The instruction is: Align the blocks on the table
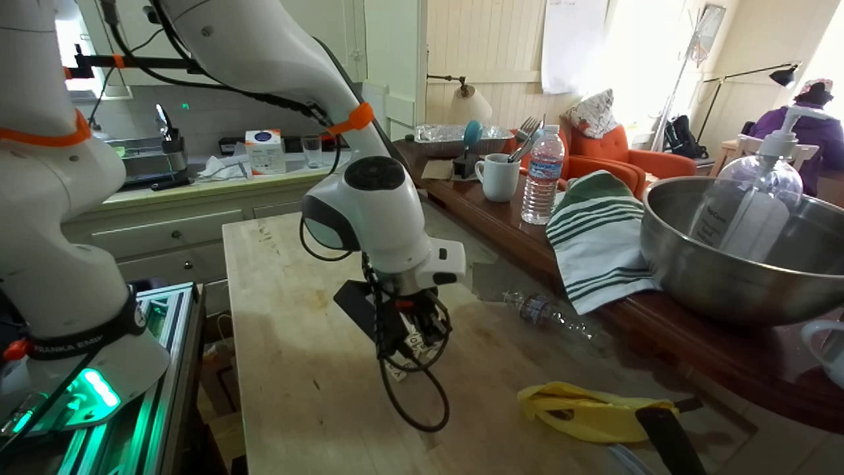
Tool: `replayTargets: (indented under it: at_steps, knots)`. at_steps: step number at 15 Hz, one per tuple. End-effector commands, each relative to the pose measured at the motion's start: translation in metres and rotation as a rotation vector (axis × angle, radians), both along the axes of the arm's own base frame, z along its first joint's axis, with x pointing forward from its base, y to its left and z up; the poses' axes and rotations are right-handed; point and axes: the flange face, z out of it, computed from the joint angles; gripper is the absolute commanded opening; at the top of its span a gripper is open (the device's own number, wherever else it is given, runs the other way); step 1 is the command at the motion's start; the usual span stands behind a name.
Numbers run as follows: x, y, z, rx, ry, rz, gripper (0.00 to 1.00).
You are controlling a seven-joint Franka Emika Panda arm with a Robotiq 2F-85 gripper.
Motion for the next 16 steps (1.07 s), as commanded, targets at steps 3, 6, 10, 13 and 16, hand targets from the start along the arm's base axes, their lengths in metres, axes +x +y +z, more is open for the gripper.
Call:
replayTargets:
  at_steps: [3, 6, 10, 13, 16]
  knots:
    - [-0.010, -0.005, -0.012, -0.006, 0.007, 0.008, 0.00]
    - [-0.014, -0.010, -0.015, -0.003, 0.013, -0.006, 0.00]
    - [-0.019, -0.018, -0.018, -0.003, 0.018, -0.025, 0.00]
    - [-0.022, -0.028, -0.019, -0.022, 0.008, -0.042, 0.00]
    - [-0.026, -0.041, -0.022, -0.036, 0.007, -0.073, 0.00]
